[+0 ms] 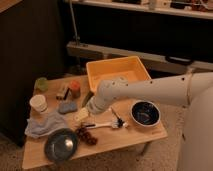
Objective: Place grapes in plastic cup
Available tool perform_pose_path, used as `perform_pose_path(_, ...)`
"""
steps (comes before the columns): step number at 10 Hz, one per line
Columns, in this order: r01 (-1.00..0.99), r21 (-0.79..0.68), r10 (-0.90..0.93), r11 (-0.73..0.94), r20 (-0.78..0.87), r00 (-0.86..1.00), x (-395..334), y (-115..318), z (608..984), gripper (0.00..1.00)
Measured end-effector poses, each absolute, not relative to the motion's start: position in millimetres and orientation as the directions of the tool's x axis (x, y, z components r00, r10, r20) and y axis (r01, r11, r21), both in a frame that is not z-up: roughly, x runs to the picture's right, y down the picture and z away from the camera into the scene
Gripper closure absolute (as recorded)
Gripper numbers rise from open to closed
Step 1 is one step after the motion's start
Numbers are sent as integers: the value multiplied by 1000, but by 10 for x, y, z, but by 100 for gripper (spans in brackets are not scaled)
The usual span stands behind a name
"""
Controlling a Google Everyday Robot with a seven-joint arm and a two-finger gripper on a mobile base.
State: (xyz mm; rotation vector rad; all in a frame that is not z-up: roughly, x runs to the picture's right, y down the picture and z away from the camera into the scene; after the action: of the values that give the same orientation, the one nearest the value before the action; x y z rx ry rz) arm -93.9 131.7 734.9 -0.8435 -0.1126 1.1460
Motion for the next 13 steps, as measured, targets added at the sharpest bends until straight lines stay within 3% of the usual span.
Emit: perform_pose_path(13, -791, -591, 764, 159, -433, 478, -1501, 1679, 7793, 20)
